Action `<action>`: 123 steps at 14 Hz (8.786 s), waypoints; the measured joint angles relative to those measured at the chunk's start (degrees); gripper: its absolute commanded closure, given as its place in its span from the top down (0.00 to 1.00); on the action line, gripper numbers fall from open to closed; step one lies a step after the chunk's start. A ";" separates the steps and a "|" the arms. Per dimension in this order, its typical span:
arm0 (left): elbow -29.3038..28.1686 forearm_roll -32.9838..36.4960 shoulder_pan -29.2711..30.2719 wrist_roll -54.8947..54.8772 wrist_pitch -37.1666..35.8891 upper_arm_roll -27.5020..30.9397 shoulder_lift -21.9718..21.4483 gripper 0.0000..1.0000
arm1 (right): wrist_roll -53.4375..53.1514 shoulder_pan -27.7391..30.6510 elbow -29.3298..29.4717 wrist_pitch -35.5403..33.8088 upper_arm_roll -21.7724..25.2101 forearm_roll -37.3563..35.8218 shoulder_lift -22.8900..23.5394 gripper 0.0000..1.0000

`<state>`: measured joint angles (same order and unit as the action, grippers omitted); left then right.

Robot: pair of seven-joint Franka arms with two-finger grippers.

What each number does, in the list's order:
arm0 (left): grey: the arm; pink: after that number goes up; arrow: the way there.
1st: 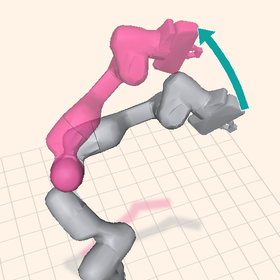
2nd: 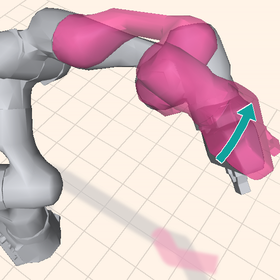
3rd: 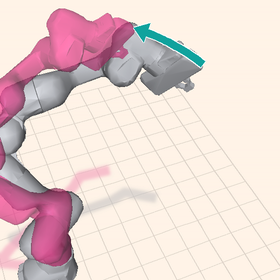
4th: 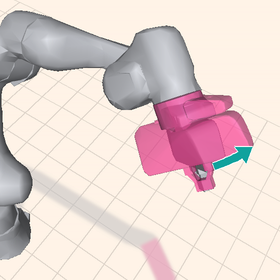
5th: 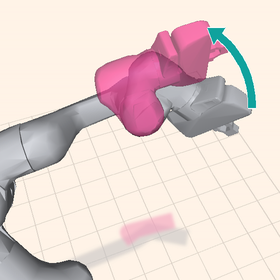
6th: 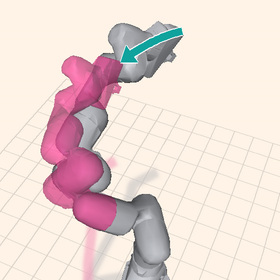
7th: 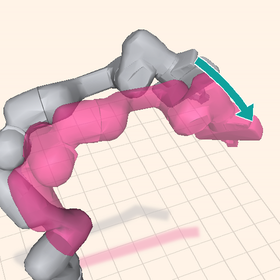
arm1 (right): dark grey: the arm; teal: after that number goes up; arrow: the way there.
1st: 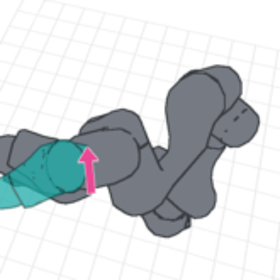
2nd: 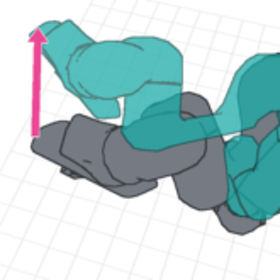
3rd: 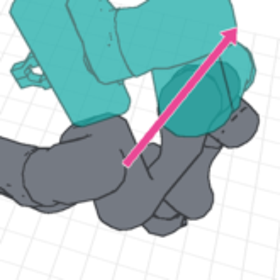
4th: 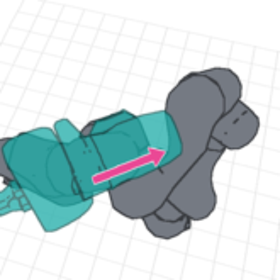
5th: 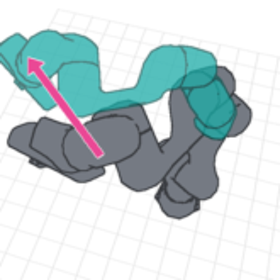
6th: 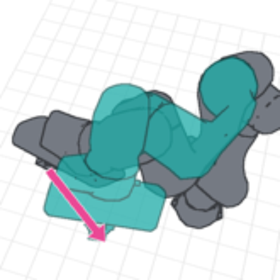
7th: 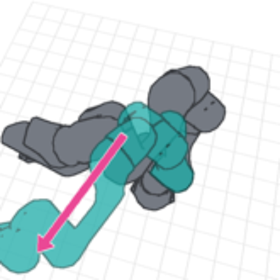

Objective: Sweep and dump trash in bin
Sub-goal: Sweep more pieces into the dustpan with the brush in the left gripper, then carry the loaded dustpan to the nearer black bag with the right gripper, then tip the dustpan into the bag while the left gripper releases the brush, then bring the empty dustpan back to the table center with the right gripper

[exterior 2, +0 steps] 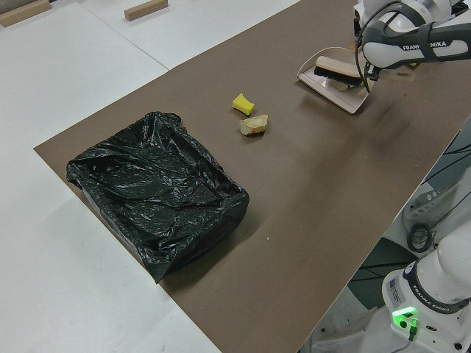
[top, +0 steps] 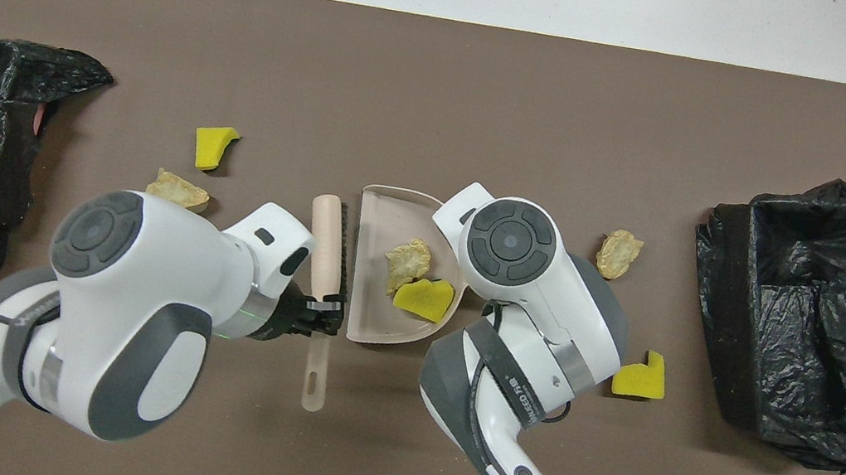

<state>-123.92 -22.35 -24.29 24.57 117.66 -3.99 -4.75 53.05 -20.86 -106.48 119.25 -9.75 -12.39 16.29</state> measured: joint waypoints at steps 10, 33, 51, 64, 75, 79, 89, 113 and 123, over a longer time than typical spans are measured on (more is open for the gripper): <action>3.42 25.51 17.15 -19.25 -3.52 0.49 3.27 0.00 | -1.29 -0.02 -0.02 0.02 0.02 0.04 1.53 0.00; 7.47 4.95 -4.77 -6.18 3.39 -1.88 13.43 0.00 | -2.30 -0.49 -0.02 0.06 0.01 0.04 1.70 0.00; 6.68 10.49 1.22 3.90 -11.02 -0.58 2.20 0.00 | -2.61 0.50 1.01 3.38 0.16 0.07 2.24 0.00; -13.92 13.26 -16.51 15.60 4.61 -1.37 -4.11 0.00 | 35.09 25.54 2.99 -2.50 0.67 14.98 -6.76 0.00; -20.06 13.29 -25.86 29.34 16.02 -0.88 -5.09 1.00 | 62.14 52.79 4.64 -6.33 2.89 10.13 -7.38 0.00; -17.82 13.32 -24.06 28.50 12.73 -0.22 -5.69 1.00 | 56.72 52.31 4.86 -5.38 2.44 -4.37 -8.03 0.00; -5.25 13.65 -2.73 0.07 -7.12 0.62 -9.00 1.00 | 35.01 39.38 -3.43 -6.90 1.77 -37.29 -16.38 0.00; 20.37 19.08 23.30 -24.58 -22.65 4.35 1.19 1.00 | -42.41 10.85 19.67 -18.49 0.74 -5.27 -1.58 0.00; 28.12 20.37 20.19 -29.21 -28.65 8.96 4.81 1.00 | -90.40 -6.62 43.95 -11.74 0.62 2.20 25.02 0.00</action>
<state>-95.80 -1.98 -4.10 -4.64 89.01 4.97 0.06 -37.34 -27.48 -62.53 107.51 -9.13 -10.19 41.31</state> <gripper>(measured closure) 0.000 0.687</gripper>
